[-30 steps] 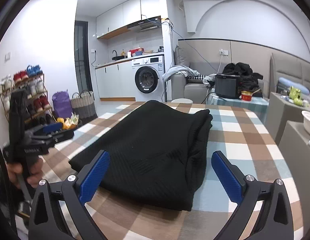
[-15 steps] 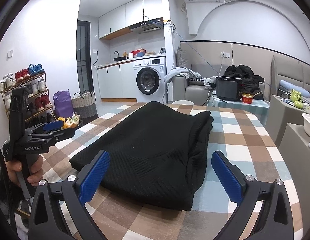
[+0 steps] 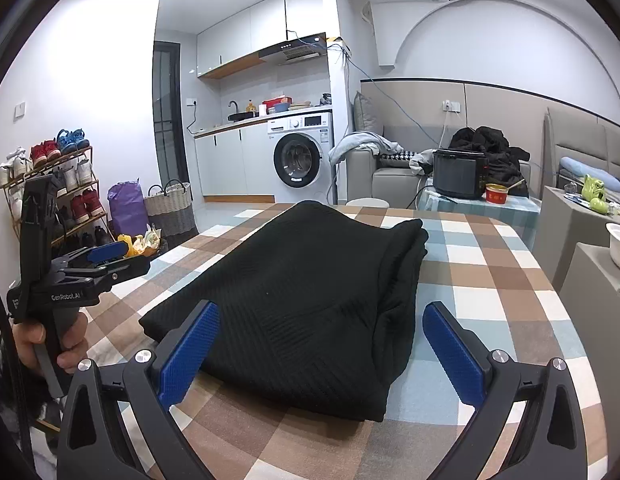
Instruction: Fold small clothes
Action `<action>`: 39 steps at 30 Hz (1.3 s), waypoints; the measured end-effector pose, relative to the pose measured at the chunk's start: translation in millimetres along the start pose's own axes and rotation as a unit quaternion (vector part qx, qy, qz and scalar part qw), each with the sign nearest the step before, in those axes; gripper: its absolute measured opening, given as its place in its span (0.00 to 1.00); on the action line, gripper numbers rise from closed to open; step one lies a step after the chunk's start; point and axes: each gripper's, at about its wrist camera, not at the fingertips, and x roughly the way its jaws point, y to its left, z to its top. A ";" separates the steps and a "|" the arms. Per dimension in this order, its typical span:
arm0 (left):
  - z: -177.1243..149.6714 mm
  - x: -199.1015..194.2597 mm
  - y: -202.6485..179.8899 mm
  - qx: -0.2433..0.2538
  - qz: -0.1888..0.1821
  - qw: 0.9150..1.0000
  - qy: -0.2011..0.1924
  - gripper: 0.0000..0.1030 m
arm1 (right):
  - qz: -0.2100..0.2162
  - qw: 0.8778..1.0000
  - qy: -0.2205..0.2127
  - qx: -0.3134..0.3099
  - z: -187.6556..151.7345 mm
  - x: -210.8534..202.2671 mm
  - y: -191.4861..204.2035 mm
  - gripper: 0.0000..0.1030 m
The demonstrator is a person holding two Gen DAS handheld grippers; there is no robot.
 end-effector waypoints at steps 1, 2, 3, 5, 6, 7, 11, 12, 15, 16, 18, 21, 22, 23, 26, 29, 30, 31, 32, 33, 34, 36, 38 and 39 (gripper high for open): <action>-0.1 -0.1 0.3 0.000 0.000 1.000 0.000 0.99 | 0.000 1.000 0.000 0.001 0.1 0.2 0.0 1.00; -0.5 0.6 -0.6 0.000 0.000 1.000 0.001 0.99 | 0.001 1.000 0.000 0.001 0.1 0.4 0.2 1.00; -0.3 0.2 0.0 0.000 0.000 1.000 0.001 0.99 | 0.000 1.000 0.000 0.002 0.0 0.6 0.6 1.00; -0.1 -0.2 0.4 -0.001 0.000 1.000 0.000 0.99 | 0.001 1.000 0.001 0.001 0.1 0.5 0.2 1.00; -0.2 0.1 0.1 -0.001 0.000 1.000 0.000 0.99 | 0.000 1.000 0.001 0.001 0.1 0.4 0.4 1.00; -0.5 0.6 -0.4 -0.001 0.000 1.000 0.001 0.99 | 0.000 1.000 0.001 0.001 -0.1 0.4 0.3 1.00; 0.1 -0.3 0.8 -0.001 0.000 1.000 0.000 0.99 | 0.001 1.000 0.002 0.003 -0.1 0.6 0.7 1.00; -0.4 0.5 -0.3 -0.001 0.000 1.000 0.000 0.99 | 0.001 1.000 0.002 0.003 -0.1 0.6 0.7 1.00; -0.3 0.6 -0.1 -0.001 0.000 1.000 0.001 0.99 | 0.002 1.000 0.004 0.004 -1.2 1.5 0.7 1.00; 0.3 -0.3 0.9 -0.001 0.000 1.000 0.000 0.99 | 0.002 1.000 0.005 0.005 -1.7 1.6 0.2 1.00; 0.0 0.0 0.4 -0.001 0.000 1.000 0.000 0.99 | 0.002 1.000 0.004 0.006 -2.5 1.5 0.5 1.00; 0.1 0.3 0.5 -0.001 0.000 1.000 0.000 0.99 | 0.003 1.000 0.005 0.005 -2.2 2.4 0.2 1.00; -0.1 0.7 0.2 0.000 -0.001 1.000 0.000 0.99 | 0.003 1.000 0.005 0.005 -2.2 2.5 0.2 1.00; -0.1 0.7 0.2 -0.001 0.000 1.000 0.000 0.99 | 0.003 1.000 0.006 0.005 -2.0 2.8 -0.3 1.00; 0.4 0.1 0.9 -0.001 0.001 1.000 0.000 0.99 | 0.003 1.000 0.006 0.006 -2.2 3.4 0.2 1.00; 0.0 0.8 0.3 -0.001 0.000 1.000 0.001 0.99 | 0.003 1.000 0.007 0.006 -2.1 3.6 0.4 1.00; 0.0 0.7 0.3 -0.001 0.000 1.000 0.000 0.99 | 0.003 1.000 0.007 0.006 -2.1 3.7 0.4 1.00; 0.5 -0.1 1.1 -0.001 0.000 1.000 0.000 0.99 | 0.003 1.000 0.007 0.006 -1.7 3.7 0.6 1.00; 0.0 0.9 0.2 -0.001 0.000 1.000 0.001 0.99 | 0.003 1.000 0.007 0.006 -1.9 3.8 0.9 1.00; 0.3 0.3 0.7 -0.001 0.000 1.000 0.000 0.99 | 0.004 1.000 0.007 0.006 -1.9 3.6 0.9 1.00; 0.5 -0.2 1.1 -0.002 0.000 1.000 0.000 0.99 | 0.004 1.000 0.008 0.006 -2.0 3.8 1.0 1.00; 0.1 0.8 0.1 -0.001 -0.002 1.000 -0.001 0.99 | 0.004 1.000 0.008 0.006 -2.0 3.7 1.3 1.00; -0.3 1.6 -0.7 -0.001 -0.004 1.000 0.000 0.99 | 0.004 1.000 0.008 0.006 -2.1 3.8 1.9 1.00; -0.6 1.3 -1.4 0.000 -0.004 1.000 0.000 0.99 | 0.004 1.000 0.008 0.007 -1.9 3.6 1.8 1.00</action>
